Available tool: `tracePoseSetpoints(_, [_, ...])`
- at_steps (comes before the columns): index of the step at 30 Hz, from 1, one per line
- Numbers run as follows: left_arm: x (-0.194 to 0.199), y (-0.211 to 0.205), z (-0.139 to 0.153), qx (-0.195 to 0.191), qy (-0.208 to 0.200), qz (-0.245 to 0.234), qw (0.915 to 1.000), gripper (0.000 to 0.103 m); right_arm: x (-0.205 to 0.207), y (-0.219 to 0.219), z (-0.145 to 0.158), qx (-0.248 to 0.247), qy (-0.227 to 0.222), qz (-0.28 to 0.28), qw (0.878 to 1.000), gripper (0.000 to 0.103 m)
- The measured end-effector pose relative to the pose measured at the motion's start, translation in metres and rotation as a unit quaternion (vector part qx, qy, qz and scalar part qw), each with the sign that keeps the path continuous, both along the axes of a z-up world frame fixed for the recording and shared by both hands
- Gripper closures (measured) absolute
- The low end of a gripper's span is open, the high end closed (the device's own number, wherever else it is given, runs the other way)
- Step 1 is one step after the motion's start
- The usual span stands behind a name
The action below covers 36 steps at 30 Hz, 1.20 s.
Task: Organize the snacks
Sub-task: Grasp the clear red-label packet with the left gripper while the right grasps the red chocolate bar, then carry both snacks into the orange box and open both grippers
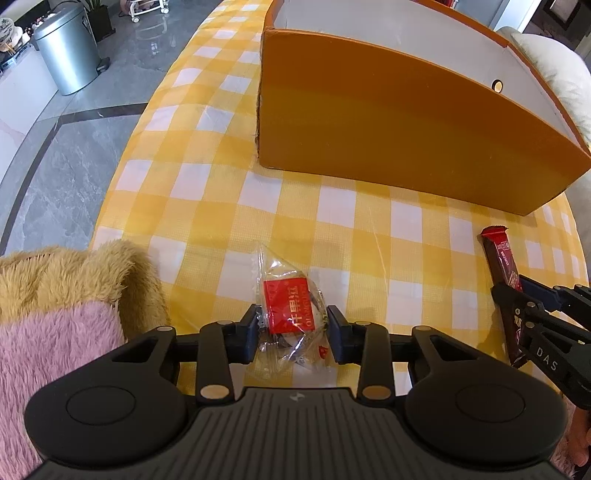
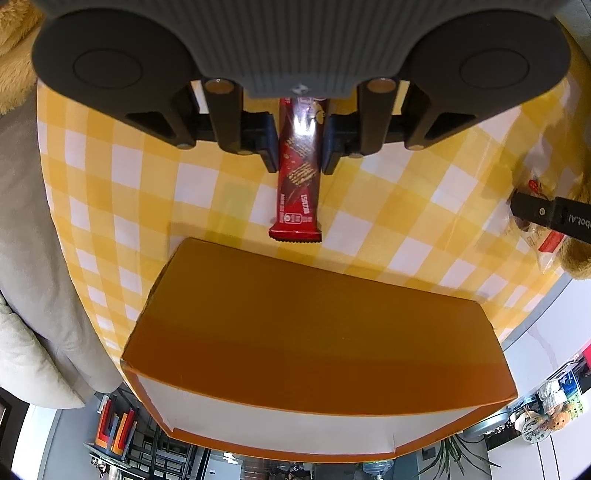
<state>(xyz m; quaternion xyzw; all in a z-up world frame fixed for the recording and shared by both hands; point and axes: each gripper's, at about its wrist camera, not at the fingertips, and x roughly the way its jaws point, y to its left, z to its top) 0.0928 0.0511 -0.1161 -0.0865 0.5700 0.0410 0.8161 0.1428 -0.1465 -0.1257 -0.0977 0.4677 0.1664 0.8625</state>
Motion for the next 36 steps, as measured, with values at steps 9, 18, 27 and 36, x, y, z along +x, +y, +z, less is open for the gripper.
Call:
tracePoseSetpoints(9, [-0.008, -0.010, 0.020, -0.006, -0.018, -0.010, 0.9998, 0.062, -0.009, 0.000, 0.010, 0.000, -0.013, 0.008, 1.000, 0.083])
tracePoseSetpoints(18, [-0.018, -0.019, 0.068, -0.038, -0.076, -0.022, 0.9961, 0.062, -0.027, -0.008, 0.045, 0.019, -0.066, -0.007, 0.998, 0.083])
tracePoseSetpoints(27, [-0.018, -0.034, 0.132, -0.041, -0.161, -0.059, 0.9843, 0.062, -0.049, -0.018, 0.103, 0.060, -0.125, -0.027, 0.990, 0.083])
tracePoseSetpoints(36, [0.009, -0.045, 0.167, -0.030, -0.210, -0.084, 0.9736, 0.062, -0.045, -0.027, 0.155, 0.085, -0.167, -0.044, 0.981, 0.083])
